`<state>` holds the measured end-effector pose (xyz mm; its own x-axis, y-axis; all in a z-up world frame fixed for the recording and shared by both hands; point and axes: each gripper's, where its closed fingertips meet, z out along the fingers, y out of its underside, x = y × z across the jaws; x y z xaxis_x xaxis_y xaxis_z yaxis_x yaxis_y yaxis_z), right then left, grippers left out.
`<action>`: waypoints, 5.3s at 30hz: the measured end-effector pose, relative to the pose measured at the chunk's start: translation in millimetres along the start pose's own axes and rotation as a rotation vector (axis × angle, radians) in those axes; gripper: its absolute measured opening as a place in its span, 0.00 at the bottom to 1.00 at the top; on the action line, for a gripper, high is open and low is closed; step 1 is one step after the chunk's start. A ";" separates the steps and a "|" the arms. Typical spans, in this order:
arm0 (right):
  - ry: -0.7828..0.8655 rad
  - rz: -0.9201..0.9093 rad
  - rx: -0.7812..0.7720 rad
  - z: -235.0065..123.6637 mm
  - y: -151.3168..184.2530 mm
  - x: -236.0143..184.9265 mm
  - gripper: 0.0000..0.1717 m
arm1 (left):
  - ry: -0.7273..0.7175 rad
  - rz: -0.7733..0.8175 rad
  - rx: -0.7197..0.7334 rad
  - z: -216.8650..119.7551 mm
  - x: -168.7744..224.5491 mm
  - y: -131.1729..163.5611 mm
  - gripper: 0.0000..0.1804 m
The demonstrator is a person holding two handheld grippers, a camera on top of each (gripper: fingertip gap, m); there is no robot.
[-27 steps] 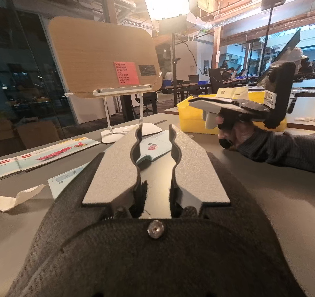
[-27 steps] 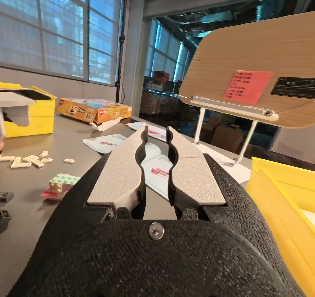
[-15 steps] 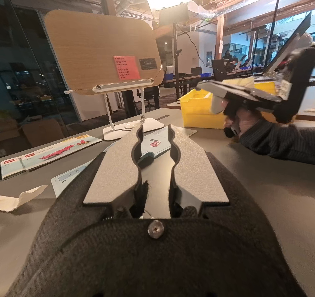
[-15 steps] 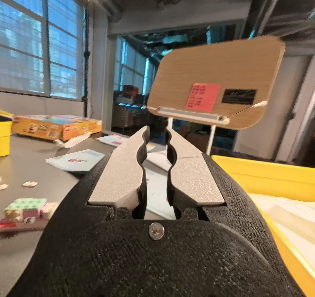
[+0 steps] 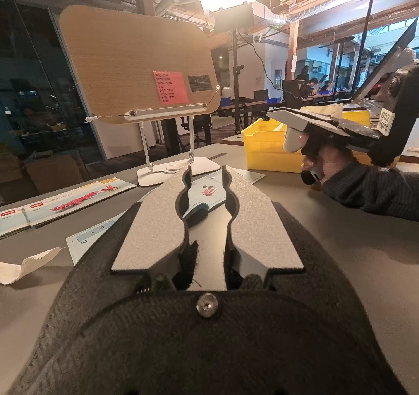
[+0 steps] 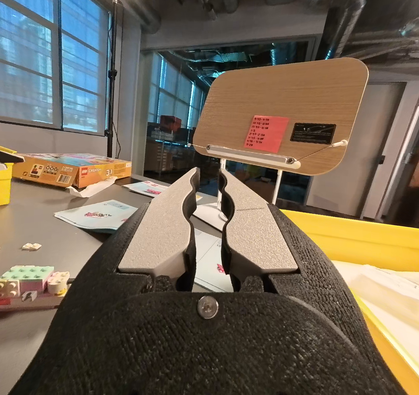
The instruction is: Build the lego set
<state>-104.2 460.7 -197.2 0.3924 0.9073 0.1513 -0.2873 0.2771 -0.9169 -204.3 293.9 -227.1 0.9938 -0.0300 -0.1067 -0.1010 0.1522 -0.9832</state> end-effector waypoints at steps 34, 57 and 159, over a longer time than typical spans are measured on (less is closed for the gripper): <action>-1.222 0.028 -0.824 -108.4 76.0 -204.0 0.14 | 0.334 -0.195 -0.295 -11.7 63.2 15.9 0.21; -1.307 0.908 -0.872 -108.0 12.8 -189.2 0.06 | 0.442 0.778 -0.151 -26.9 136.1 33.1 0.06; -0.772 -0.336 -0.267 -72.3 12.7 -134.7 0.09 | 0.444 -0.444 -0.557 26.1 120.9 23.9 0.13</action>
<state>-97.5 319.1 -255.9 -0.3078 0.7784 0.5471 -0.0116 0.5719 -0.8202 -85.3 319.7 -259.6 0.8480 -0.3758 0.3738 0.1721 -0.4719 -0.8647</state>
